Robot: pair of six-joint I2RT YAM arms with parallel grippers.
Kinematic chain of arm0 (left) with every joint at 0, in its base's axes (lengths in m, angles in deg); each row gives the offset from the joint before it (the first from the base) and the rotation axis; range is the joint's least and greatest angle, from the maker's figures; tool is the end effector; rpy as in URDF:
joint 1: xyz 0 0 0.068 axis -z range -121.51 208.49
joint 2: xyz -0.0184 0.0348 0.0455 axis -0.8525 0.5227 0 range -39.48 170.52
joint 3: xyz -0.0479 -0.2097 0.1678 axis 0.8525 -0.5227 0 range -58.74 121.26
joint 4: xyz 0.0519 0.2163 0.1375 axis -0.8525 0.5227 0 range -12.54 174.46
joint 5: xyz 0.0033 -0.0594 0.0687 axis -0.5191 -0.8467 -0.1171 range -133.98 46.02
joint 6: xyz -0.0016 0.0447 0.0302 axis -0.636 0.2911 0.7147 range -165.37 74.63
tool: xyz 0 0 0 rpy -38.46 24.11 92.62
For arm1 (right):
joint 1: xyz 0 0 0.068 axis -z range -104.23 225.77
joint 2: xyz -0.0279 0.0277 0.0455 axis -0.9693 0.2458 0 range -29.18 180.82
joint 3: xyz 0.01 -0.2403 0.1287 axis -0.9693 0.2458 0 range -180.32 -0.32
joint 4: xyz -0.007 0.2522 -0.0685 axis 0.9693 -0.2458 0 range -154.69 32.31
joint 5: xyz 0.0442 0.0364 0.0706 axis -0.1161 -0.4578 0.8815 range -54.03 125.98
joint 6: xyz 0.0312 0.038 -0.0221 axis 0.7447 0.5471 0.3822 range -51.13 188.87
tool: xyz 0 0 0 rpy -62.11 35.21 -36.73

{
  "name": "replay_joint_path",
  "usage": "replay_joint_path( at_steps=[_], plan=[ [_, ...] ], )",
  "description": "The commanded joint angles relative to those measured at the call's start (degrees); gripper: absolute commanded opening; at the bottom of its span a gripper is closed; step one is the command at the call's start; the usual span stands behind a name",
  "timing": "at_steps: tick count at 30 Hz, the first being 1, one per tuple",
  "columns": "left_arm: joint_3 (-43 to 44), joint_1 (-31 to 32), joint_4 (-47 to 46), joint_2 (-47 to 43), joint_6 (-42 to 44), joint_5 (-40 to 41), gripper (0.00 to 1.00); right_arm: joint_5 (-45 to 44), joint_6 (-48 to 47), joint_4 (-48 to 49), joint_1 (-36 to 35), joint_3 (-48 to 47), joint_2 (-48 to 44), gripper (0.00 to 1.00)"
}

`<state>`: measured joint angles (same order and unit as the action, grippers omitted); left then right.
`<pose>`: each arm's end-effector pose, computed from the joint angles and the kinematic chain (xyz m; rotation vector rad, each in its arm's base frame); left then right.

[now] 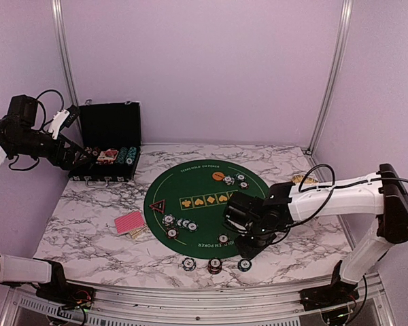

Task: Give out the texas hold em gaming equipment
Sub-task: Pick up the pile of poker chips from the pile of poker chips, then place the poker chips pile in the small blind area.

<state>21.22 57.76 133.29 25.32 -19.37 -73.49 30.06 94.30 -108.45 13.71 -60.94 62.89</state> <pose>0.2082 -0.0149 0.4060 0.7332 2.0662 -0.3268 0.1366 0.2497 0.1922 -0.9240 2.8250 0.0289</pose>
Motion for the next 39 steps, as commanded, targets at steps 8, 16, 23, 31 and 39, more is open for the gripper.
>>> replay_joint_path(
  at_steps=[8, 16, 23, 31, 39],
  plan=[
    [-0.52, 0.2, 2.0, -1.2, 0.8, -0.71, 0.99, -4.52, -5.22, 0.09, 8.41, -7.83, 0.68, 0.24],
    [-2.36, 0.2, 2.13, -0.88, 1.33, 0.39, 0.99, -3.11, -8.69, 7.53, 14.26, -10.89, 9.13, 0.24],
    [-2.53, 0.2, 2.42, -1.15, 2.1, 0.8, 0.99, -2.88, -9.56, 10.19, 15.16, -11.52, 13.29, 0.23],
    [-2.23, 0.21, 2.53, -0.85, 2.12, 0.54, 0.99, -2.69, -9.21, 12.1, 15.85, -10.92, 14.25, 0.22],
    [-3.5, 0.29, 2.78, -0.72, 3.04, 1.28, 0.99, -2.62, -9.5, 11.97, 15.93, -9.57, 14.16, 0.39]
  ],
)
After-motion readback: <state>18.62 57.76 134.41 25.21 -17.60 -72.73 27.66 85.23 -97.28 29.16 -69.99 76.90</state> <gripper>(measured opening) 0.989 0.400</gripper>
